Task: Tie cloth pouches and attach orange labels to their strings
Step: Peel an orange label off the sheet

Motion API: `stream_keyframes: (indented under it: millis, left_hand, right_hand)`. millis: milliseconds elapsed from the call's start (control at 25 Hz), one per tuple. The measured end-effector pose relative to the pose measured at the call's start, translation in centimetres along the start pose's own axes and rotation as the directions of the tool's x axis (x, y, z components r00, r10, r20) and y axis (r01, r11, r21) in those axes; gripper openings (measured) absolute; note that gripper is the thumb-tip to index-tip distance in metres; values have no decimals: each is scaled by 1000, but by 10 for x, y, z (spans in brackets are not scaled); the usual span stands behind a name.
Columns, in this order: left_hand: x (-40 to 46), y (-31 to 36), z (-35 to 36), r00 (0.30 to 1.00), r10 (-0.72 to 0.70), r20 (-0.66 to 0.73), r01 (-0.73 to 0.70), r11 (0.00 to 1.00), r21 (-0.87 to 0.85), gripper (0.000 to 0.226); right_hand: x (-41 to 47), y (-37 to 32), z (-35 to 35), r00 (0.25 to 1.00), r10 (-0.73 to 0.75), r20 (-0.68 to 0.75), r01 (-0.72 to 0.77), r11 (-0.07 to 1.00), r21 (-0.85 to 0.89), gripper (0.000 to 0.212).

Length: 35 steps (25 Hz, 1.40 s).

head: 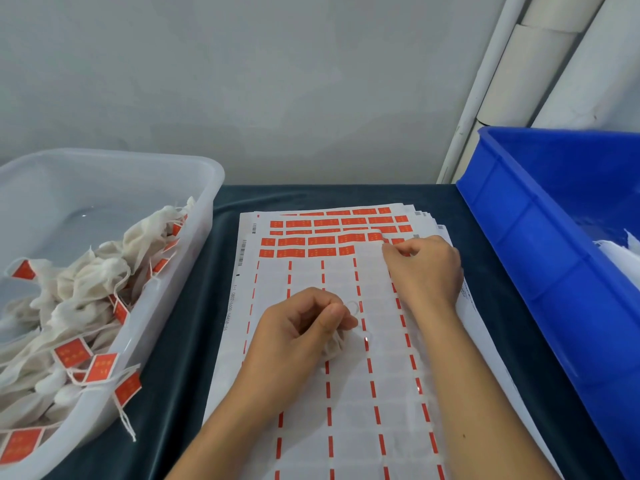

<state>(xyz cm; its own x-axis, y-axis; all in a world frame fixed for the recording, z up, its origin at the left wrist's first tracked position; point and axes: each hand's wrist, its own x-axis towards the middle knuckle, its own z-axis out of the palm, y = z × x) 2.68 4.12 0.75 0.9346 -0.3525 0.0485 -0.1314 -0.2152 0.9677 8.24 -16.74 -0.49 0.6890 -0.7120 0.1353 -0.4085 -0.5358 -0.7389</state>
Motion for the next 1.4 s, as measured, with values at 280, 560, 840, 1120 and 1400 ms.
stream_keyframes:
  millis: [280,560,840,1120,1400]
  left_hand:
    - [0,0,0,1000,-1,9,1,1000,-6,27]
    - [0,0,1,1000,-23,-7,23,1000,-16,21]
    - [1,0,1,999,-26,-39,23,998,-64,18]
    - [1,0,1,997,-48,-58,45,997,-55,12]
    - [-1,2,0,996,-34,-77,27,995,-99,12]
  right_hand:
    - [10,2,-9,995,-13,99,16,1000,-24,26]
    - [3,1,-4,967,-247,69,256,943,-213,23]
    - [8,0,-7,989,-145,-30,143,989,-46,19]
    - [19,-4,-23,981,-75,-177,79,997,14,12]
    - [-23,-30,-41,949,-293,118,253,929,270,11]
